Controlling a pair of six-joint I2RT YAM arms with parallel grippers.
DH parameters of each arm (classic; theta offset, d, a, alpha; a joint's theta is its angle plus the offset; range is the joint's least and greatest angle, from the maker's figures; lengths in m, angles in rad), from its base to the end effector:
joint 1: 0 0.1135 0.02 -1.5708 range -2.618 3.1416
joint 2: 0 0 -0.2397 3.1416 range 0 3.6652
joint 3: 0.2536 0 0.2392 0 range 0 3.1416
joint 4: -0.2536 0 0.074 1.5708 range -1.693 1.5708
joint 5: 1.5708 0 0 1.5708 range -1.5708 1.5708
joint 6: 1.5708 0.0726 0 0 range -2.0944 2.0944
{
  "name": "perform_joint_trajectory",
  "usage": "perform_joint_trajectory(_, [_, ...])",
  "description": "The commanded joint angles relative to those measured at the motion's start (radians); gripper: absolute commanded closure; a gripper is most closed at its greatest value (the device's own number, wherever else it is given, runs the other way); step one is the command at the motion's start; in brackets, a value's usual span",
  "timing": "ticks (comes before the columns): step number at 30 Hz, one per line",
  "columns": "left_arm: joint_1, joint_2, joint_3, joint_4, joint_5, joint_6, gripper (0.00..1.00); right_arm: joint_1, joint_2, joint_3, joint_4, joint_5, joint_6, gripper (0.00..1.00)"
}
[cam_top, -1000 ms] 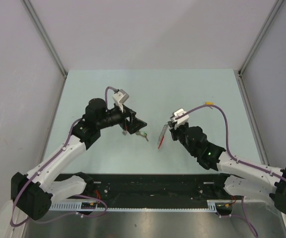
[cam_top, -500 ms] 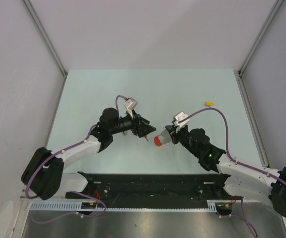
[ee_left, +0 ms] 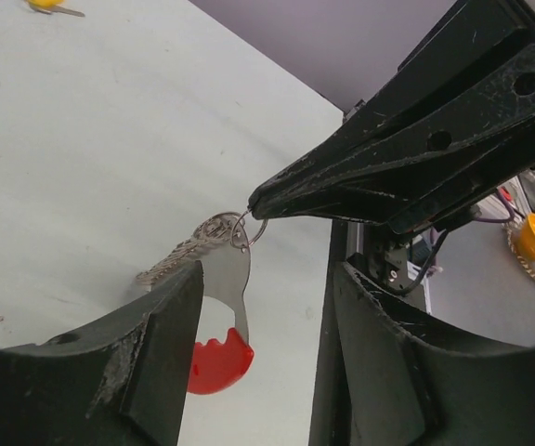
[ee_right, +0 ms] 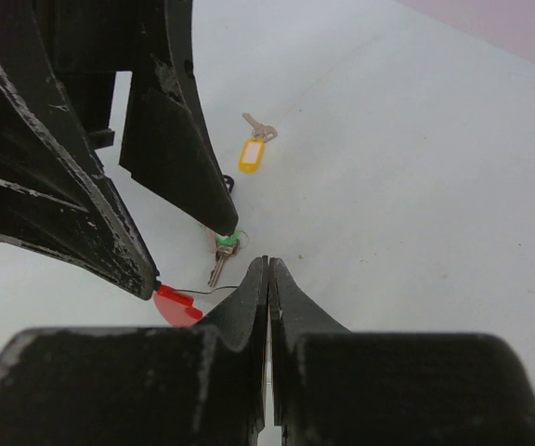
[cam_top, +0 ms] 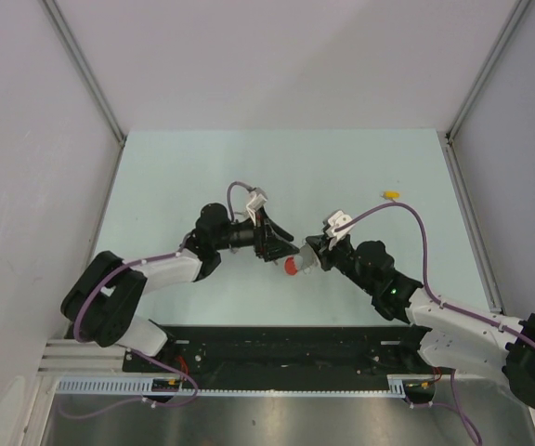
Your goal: Put the keys on the keyring
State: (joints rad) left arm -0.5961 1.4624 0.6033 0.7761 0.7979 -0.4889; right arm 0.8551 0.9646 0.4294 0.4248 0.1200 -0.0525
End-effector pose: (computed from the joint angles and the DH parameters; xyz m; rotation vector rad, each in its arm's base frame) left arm 0.2315 -0.2199 0.2053 0.7611 1.6875 -1.4431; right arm 0.1761 0.1893 0.2279 -0.6642 1.5707 0.5013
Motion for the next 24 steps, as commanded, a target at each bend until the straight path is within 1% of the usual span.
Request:
perform_joint_trajectory(1, [-0.016,0.039,0.069,0.034,0.072,0.013,0.37,-0.004,-0.02,0.002,0.075,-0.026,0.011,1.0])
perform_joint_trajectory(8, [-0.039,0.079,0.115,-0.017,0.081,0.044,0.44,-0.004,-0.024,0.002,0.071,-0.039,0.011,1.0])
perform_joint_trajectory(9, [-0.041,0.081,0.122,-0.024,0.081,0.05,0.46,-0.002,-0.026,0.002,0.071,-0.039,0.011,1.0])
perform_joint_trajectory(13, [-0.048,0.095,0.127,-0.04,0.076,0.062,0.51,-0.002,-0.03,0.002,0.068,-0.043,0.011,1.0])
perform_joint_trajectory(17, [-0.047,0.11,0.127,-0.044,0.081,0.064,0.6,-0.001,-0.035,0.002,0.063,-0.056,0.016,1.0])
perform_joint_trajectory(21, [-0.048,0.101,0.127,-0.058,0.078,0.073,0.66,-0.004,-0.041,0.002,0.054,-0.049,0.014,1.0])
perform_joint_trajectory(23, [-0.048,0.092,0.128,-0.09,0.073,0.096,0.69,-0.004,-0.046,0.002,0.049,-0.049,0.014,1.0])
perform_joint_trajectory(24, [-0.048,0.079,0.131,-0.104,0.07,0.107,0.73,-0.002,-0.047,0.002,0.045,-0.049,0.016,1.0])
